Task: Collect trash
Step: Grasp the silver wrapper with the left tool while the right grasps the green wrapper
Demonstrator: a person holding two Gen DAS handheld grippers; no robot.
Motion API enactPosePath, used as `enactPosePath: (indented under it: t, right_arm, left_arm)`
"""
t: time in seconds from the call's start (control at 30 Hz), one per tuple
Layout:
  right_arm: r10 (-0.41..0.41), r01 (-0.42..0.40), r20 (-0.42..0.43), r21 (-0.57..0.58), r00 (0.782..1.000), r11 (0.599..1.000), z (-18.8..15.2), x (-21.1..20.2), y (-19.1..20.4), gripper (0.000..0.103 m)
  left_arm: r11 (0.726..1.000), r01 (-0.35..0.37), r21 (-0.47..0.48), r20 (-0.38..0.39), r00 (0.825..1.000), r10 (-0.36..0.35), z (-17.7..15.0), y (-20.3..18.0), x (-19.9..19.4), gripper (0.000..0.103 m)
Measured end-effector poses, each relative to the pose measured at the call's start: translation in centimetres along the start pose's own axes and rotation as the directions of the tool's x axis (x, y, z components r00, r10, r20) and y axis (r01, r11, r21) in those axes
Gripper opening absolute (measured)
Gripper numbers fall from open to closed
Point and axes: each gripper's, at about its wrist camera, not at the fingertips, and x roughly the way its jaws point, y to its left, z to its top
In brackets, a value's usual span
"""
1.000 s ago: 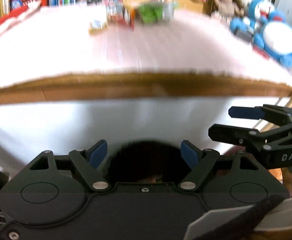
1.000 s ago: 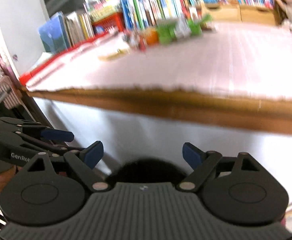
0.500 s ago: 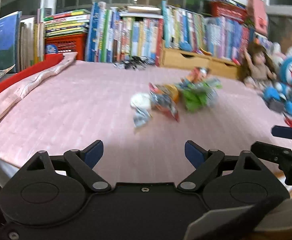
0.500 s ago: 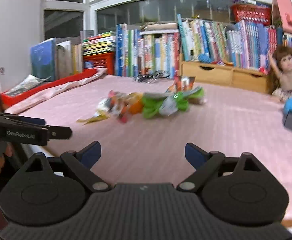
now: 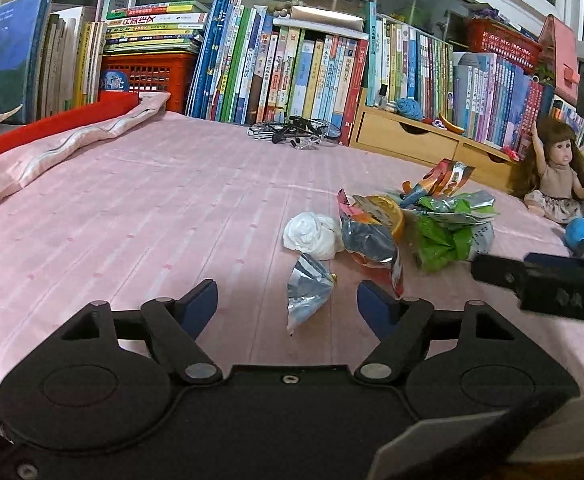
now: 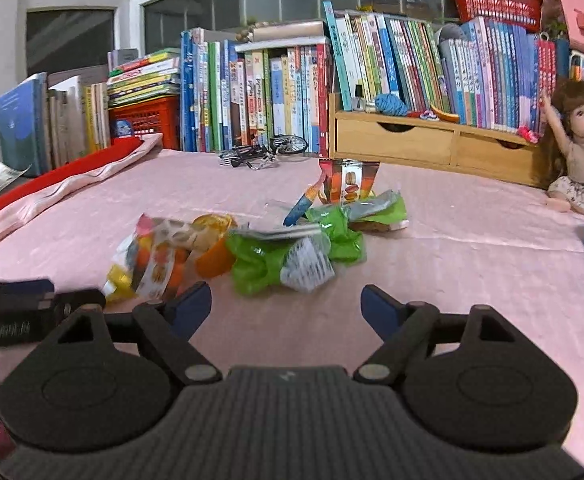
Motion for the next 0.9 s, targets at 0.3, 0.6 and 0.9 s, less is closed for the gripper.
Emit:
enactPosePath:
  t: [0.3,0.6,0.9]
  right_arm:
    - [-0.009,0.011,-0.026,0.061,1.000,0.998,0.9,3.7,-0.4,0.080]
    - [-0.006,0.007,-0.024,0.040,1.000,0.999,0.4,2.3,-0.4,0.048]
    - [-0.013,0.013,0.005,-0.006,1.000,1.000,-1.0,-1.8,-0.6,0.048]
  left_arm:
    - [0.998,0.054,-0.016,0.012,0.998,-0.054,-0.5,-0.4,1.6,0.060]
    - [0.996,0.085,0.017,0.024,0.996,-0.085,-1.6,-1.5,1.2,0.015]
    - [0.994,0.105,0.024,0.050,0.993,-0.106,-2.5,-2.2,-1.3,0.006]
